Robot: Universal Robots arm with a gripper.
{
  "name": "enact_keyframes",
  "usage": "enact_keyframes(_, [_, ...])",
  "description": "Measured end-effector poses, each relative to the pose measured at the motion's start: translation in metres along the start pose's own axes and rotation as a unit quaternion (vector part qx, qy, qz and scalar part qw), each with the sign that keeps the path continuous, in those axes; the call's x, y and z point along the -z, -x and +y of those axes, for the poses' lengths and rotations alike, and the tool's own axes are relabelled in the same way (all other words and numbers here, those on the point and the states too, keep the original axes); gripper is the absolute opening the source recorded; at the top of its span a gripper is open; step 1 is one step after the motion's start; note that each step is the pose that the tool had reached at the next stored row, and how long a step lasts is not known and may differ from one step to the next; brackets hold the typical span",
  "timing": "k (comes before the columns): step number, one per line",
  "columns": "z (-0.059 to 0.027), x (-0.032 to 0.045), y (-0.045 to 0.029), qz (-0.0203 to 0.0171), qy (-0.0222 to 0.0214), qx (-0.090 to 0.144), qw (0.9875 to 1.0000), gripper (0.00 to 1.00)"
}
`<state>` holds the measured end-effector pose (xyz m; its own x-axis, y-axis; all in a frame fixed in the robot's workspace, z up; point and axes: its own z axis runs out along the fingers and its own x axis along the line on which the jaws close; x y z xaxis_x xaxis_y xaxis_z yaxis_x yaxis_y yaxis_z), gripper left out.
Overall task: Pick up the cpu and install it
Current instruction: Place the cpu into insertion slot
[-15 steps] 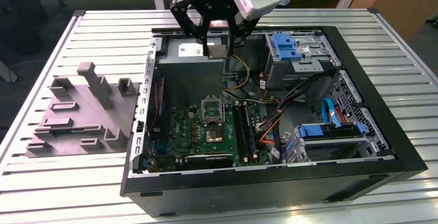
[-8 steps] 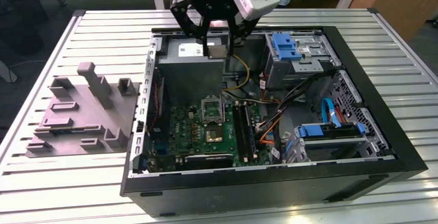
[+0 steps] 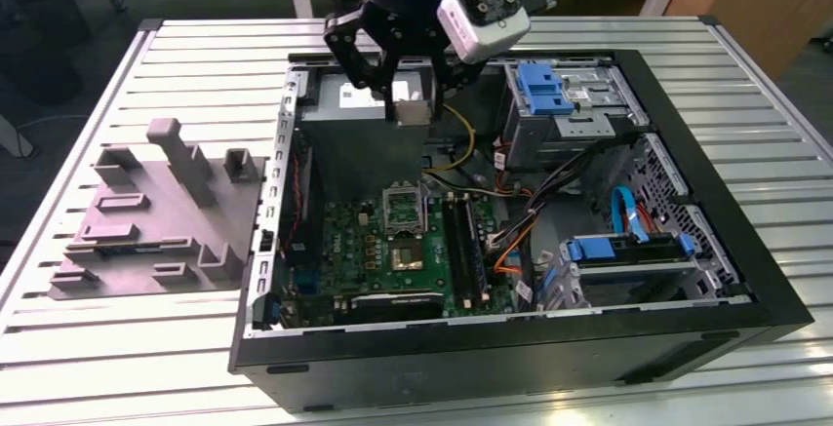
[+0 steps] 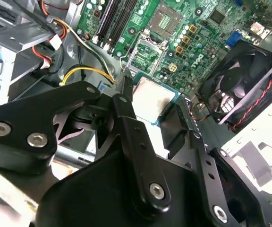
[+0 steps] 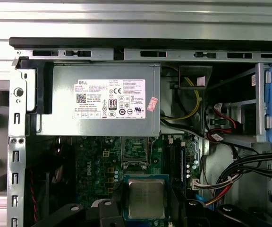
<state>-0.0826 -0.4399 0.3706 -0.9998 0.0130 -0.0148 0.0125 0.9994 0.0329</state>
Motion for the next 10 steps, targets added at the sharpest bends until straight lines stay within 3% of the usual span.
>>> enact_keyframes(4, [-0.0008, -0.0063, -0.0002, -0.0001, -0.0001, 0.000, 1.0000, 0.47])
enact_keyframes(8, [-0.0016, -0.0114, -0.0006, -0.0008, -0.0028, -0.007, 1.0000, 0.47])
enact_keyframes(10, [-0.0070, -0.0134, -0.0008, -0.0017, -0.0034, -0.007, 1.0000, 0.47])
